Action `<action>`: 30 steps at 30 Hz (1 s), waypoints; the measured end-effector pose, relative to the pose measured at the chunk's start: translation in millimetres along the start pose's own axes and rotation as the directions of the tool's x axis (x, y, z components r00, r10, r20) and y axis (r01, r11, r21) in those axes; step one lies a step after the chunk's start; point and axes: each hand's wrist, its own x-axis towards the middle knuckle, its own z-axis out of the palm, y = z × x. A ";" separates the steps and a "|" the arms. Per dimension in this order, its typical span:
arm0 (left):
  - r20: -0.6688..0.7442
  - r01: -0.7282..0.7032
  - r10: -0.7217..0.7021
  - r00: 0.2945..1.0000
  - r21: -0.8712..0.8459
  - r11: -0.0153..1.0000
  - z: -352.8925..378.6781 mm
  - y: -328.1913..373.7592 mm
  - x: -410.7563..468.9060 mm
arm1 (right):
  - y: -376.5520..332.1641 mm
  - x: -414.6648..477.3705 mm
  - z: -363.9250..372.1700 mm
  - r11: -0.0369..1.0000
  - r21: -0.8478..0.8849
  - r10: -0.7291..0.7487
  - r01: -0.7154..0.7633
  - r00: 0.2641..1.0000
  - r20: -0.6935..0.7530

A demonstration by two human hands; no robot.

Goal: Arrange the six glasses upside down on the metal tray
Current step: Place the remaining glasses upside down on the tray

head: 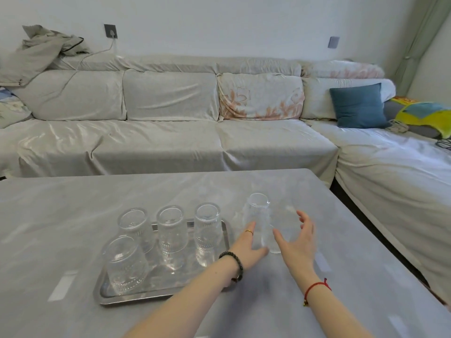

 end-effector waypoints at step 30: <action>0.042 0.138 -0.442 0.896 -0.973 0.186 -62.9 -47.6 -92.4 | -87.3 -91.1 61.7 0.981 0.174 -0.165 0.091 0.864 0.476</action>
